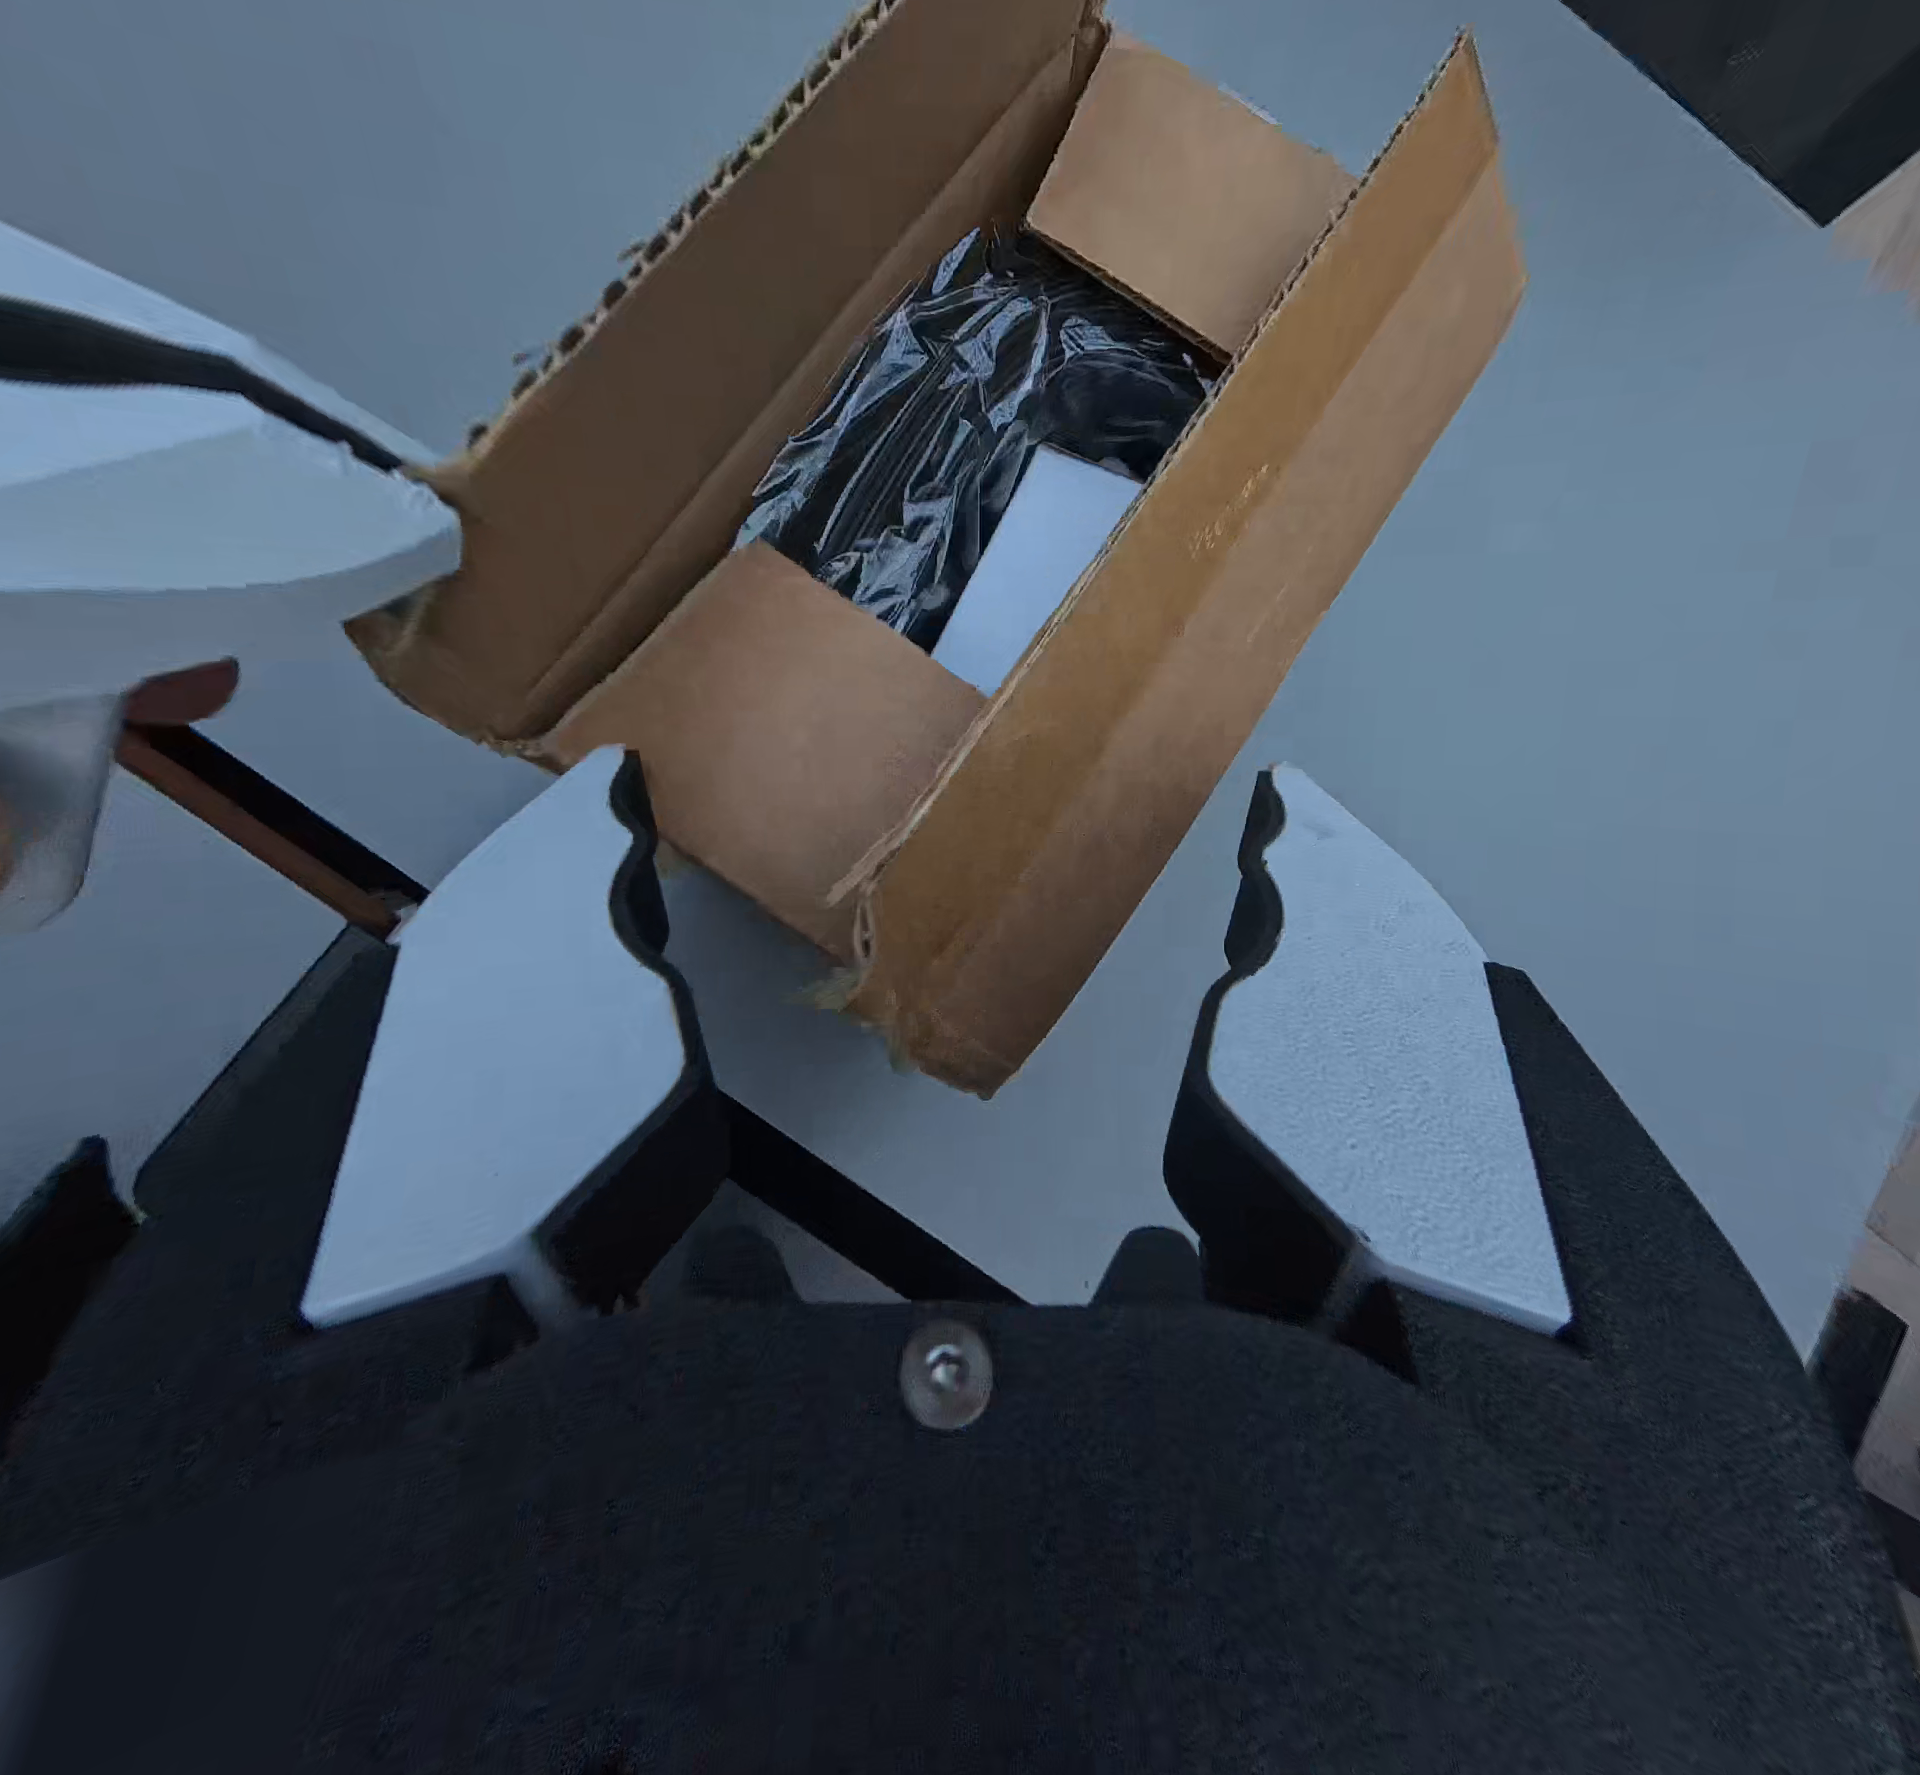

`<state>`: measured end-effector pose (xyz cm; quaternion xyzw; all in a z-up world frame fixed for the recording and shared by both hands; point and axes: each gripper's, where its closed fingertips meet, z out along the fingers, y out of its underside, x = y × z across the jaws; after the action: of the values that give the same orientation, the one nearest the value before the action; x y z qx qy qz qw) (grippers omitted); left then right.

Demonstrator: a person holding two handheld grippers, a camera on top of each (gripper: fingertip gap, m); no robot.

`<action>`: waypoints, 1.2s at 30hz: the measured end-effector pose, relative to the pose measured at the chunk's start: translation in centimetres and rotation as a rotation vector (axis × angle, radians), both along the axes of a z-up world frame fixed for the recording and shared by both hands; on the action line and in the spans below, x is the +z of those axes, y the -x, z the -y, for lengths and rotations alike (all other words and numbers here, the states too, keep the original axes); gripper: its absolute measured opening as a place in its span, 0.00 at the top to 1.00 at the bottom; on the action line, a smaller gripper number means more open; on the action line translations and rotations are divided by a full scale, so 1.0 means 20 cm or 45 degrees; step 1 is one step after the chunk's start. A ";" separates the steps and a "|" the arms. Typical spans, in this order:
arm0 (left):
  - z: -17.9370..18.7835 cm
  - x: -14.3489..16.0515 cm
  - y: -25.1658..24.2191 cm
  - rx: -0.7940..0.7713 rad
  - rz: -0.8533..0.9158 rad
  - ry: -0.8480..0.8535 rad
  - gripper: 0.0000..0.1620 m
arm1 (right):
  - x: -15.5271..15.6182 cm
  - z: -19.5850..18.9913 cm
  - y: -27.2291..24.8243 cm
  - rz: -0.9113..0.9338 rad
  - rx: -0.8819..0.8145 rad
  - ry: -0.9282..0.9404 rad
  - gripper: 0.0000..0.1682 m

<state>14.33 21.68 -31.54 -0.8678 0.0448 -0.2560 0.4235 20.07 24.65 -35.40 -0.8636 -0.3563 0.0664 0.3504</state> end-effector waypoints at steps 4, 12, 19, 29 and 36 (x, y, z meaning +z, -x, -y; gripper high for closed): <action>0.00 0.00 0.03 -0.038 0.020 -0.016 1.00 | 0.11 -0.08 -0.09 0.115 -0.087 -0.185 0.80; -0.01 0.02 -0.03 -0.210 -0.147 -0.135 1.00 | 0.10 -0.08 -0.29 -0.269 -0.430 0.110 0.98; -0.02 -0.01 0.08 -0.144 -0.025 -0.058 1.00 | 0.05 -0.07 -0.33 -1.271 -0.753 0.533 0.99; -0.05 -0.18 0.26 0.001 0.105 0.120 0.99 | -0.05 -0.06 -0.31 -2.200 -0.864 0.894 0.99; -0.07 -0.22 0.26 -0.050 0.071 0.171 0.99 | 0.00 -0.05 -0.31 -1.917 -0.785 0.781 0.99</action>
<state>9.10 23.04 -36.00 -0.8858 0.0329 -0.2907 0.3603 26.33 25.75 -35.47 -0.7043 0.2539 0.6152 0.2470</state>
